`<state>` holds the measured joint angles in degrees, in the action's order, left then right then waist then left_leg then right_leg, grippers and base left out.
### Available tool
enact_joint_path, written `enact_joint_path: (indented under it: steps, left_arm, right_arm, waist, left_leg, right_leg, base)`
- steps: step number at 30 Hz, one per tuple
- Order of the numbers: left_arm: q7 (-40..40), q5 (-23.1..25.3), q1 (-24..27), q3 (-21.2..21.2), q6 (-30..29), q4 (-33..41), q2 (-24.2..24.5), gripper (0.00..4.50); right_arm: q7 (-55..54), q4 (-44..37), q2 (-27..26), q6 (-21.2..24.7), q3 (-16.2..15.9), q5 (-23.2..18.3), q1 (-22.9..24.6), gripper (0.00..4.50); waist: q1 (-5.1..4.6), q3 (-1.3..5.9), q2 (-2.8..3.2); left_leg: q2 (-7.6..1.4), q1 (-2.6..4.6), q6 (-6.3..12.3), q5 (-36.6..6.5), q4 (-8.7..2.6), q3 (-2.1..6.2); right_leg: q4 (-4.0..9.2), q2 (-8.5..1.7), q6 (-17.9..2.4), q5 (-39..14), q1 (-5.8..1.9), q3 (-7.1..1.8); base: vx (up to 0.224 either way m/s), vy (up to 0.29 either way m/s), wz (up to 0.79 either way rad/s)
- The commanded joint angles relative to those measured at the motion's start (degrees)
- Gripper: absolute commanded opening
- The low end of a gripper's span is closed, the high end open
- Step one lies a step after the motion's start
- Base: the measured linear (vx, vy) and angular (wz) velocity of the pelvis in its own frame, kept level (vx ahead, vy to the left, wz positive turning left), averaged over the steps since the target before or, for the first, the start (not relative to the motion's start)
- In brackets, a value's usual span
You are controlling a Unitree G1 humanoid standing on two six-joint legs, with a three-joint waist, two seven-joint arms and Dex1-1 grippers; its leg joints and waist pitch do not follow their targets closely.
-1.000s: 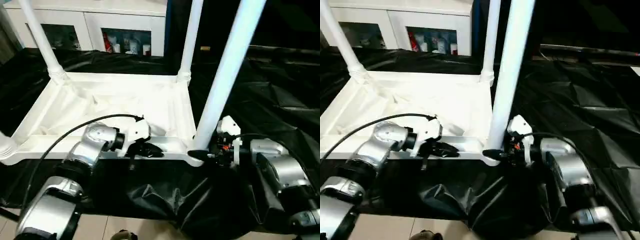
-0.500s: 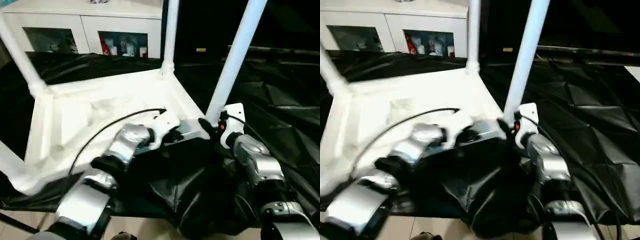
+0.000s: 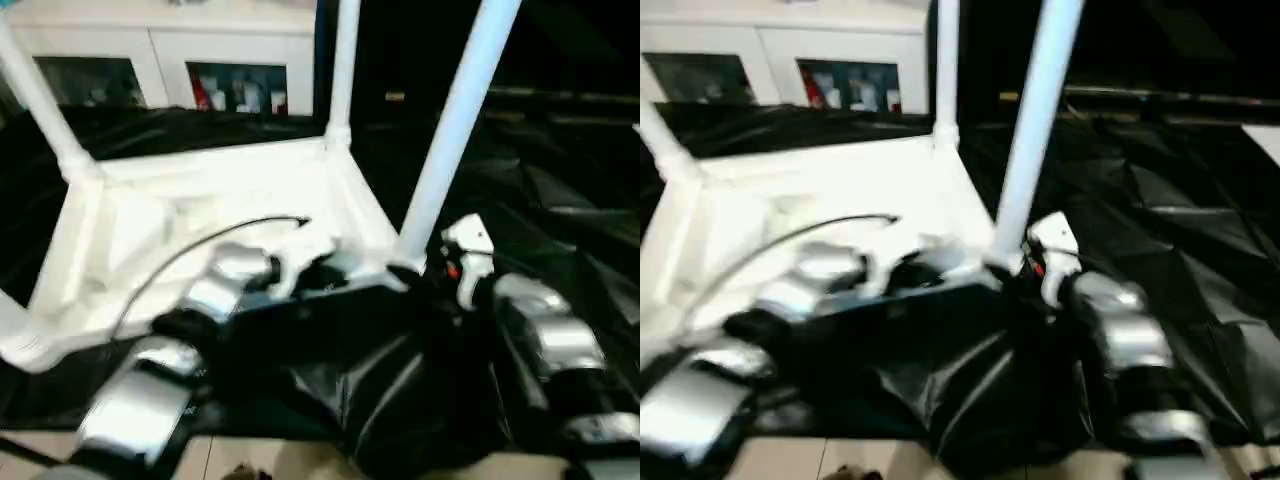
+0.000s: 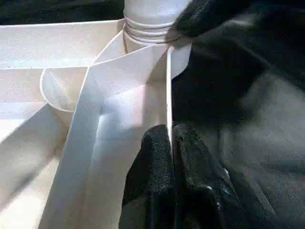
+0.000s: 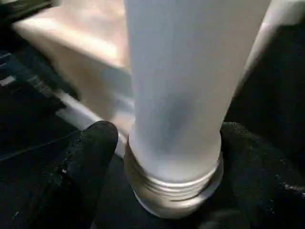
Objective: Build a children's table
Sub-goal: Rotate leg to tighten
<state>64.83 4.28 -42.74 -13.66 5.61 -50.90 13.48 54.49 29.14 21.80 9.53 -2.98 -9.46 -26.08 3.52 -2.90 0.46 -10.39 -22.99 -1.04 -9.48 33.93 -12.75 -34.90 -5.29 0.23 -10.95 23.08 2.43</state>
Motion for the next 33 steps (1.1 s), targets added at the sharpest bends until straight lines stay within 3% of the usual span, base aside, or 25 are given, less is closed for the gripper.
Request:
enact_joint_path:
  steps: [1, 6, 7, 8, 10, 11, 12, 23, 26, 27, 29, 31, 33]
  left_arm:
    - [5.55, -2.36, 1.05, -0.87, 2.68, 3.29, 0.62, 0.0]
    - [10.59, -3.42, 2.6, -1.31, 2.28, 6.56, 3.83, 0.0]
    - [11.83, -4.03, 3.14, -1.03, 1.57, 8.18, 4.61, 0.0]
    - [12.29, -4.26, 3.37, -0.9, 1.23, 8.91, 4.93, 0.0]
    - [12.71, -4.43, 3.64, -0.76, 1.03, 9.6, 5.19, 0.0]
    - [12.72, -4.39, 3.68, -0.75, 1.1, 9.66, 5.2, 0.0]
    - [12.61, -4.33, 3.75, -0.71, 1.23, 9.71, 5.17, 0.0]
    - [7.48, -3.78, 3.85, 0.07, 0.61, 9.05, 3.08, 0.0]
    - [-0.51, -2.23, 2.19, 0.88, -0.14, 6.1, 0.02, 0.0]
    - [-3.38, -1.52, 1.46, 0.97, -0.09, 4.83, -1.1, 0.0]
    - [-9.27, -0.29, -0.26, 1.11, -0.68, 1.98, -3.93, 0.0]
    - [-12.41, 0.17, -1.24, 1.24, -1.1, 0.57, -5.52, 0.0]
    - [-19.15, 0.69, -3.57, 1.45, -2.03, -2.51, -9.55, 0.0]
  right_arm:
    - [6.69, -3.26, 0.17, 0.09, -2.15, -2.53, 0.43, 3.67]
    - [11.98, -3.83, 2.38, -0.3, -2.9, -3.42, 0.62, 3.67]
    - [13.82, -3.85, 3.19, -0.72, -3.63, -3.21, 0.71, 3.67]
    - [14.48, -3.74, 3.51, -0.92, -3.96, -3.05, 0.65, 3.67]
    - [15.23, -3.42, 3.7, -0.99, -4.16, -2.85, 0.46, 3.42]
    - [15.29, -3.17, 3.66, -1.09, -4.2, -2.66, 0.33, 3.33]
    - [15.46, -2.96, 3.65, -1.16, -4.26, -2.6, 0.24, 3.33]
    - [12.15, -3.45, 1.97, -0.02, -4.44, -2.78, 2.36, 2.54]
    - [1.82, -1.82, -1.94, 0.96, -1.95, -2.02, 3.96, 2.47]
    - [-2.66, -0.58, -3.51, 1.13, -0.8, -1.57, 3.93, 2.47]
    - [-13.85, 2.49, -7.12, 1.01, 1.74, -0.24, 3.11, 2.47]
    - [-18.35, 3.74, -8.6, 1.05, 2.42, 0.45, 2.52, 2.47]
    - [-28.78, 7.1, -12.21, 1.08, 3.96, 1.97, 0.46, 2.47]
  waist:
    - [0.6, 3.87, -0.65]
    - [1.08, 3.71, -0.37]
    - [1.36, 3.66, -0.75]
    - [1.58, 3.65, -0.64]
    - [1.7, 3.65, -0.53]
    - [1.7, 3.64, -0.53]
    - [1.66, 3.66, -1.0]
    - [1.83, 3.65, -0.89]
    - [1.64, 3.55, -0.9]
    - [1.35, 3.43, -0.86]
    - [0.98, 3.41, -0.83]
    - [0.57, 3.27, -0.91]
    - [0.24, 3.22, -0.51]
  left_leg:
    - [-3.42, 1.68, 4.92, -11.94, -3.7, 1.81]
    - [-3.69, 2.11, 3.38, -13.95, -4.0, 1.7]
    - [-3.72, 2.23, 2.78, -14.6, -4.07, 1.65]
    - [-3.74, 2.25, 2.49, -14.82, -4.08, 1.71]
    - [-3.7, 2.32, 1.85, -14.6, -4.15, 1.67]
    - [-3.69, 2.28, 1.76, -14.7, -4.15, 1.68]
    - [-3.61, 2.21, 1.76, -14.53, -4.12, 1.63]
    - [-3.52, 2.14, 2.3, -13.39, -3.94, 1.67]
    - [-3.52, 2.31, 1.24, -15.29, -4.16, 1.8]
    - [-3.42, 2.42, 0.46, -16.13, -4.29, 1.84]
    - [-3.16, 2.49, -1.09, -18.0, -4.41, 2.07]
    - [-3.08, 2.67, -2.17, -20.04, -4.55, 2.34]
    - [-3.02, 2.84, -2.42, -21.01, -4.61, 2.34]
  right_leg:
    - [3.77, -3.41, -15.57, -5.59, -2.33, -1.72]
    - [3.81, -3.41, -15.84, -8.14, -1.86, -1.83]
    - [3.9, -3.49, -15.7, -9.0, -1.87, -1.86]
    - [3.82, -3.57, -15.63, -9.42, -1.87, -1.88]
    - [3.86, -3.53, -15.16, -9.47, -1.77, -1.96]
    - [3.84, -3.57, -15.11, -9.42, -1.78, -1.97]
    - [3.83, -3.54, -15.0, -9.27, -1.84, -1.96]
    - [3.92, -3.61, -14.53, -9.58, -1.81, -2.0]
    - [4.23, -3.62, -13.93, -12.32, -1.63, -2.02]
    - [4.5, -3.65, -13.34, -14.09, -1.29, -2.13]
    - [4.94, -3.79, -12.05, -17.76, -1.37, -2.12]
    - [5.39, -3.81, -10.58, -21.28, -1.13, -2.09]
    - [5.64, -3.67, -9.98, -21.82, -0.77, -2.16]
  base:
    - [0.0, 0.0, 0.0]
    - [0.0, 0.0, 0.0]
    - [0.0, 0.0, 0.0]
    - [0.0, 0.0, 0.0]
    - [0.0, 0.0, 0.0]
    - [0.0, 0.0, 0.0]
    - [0.0, 0.0, 0.0]
    - [0.0, 0.0, 0.0]
    - [0.0, 0.0, 0.0]
    - [0.0, 0.0, 0.0]
    - [0.0, 0.0, 0.0]
    - [0.0, 0.0, 0.0]
    - [0.0, 0.0, 0.0]
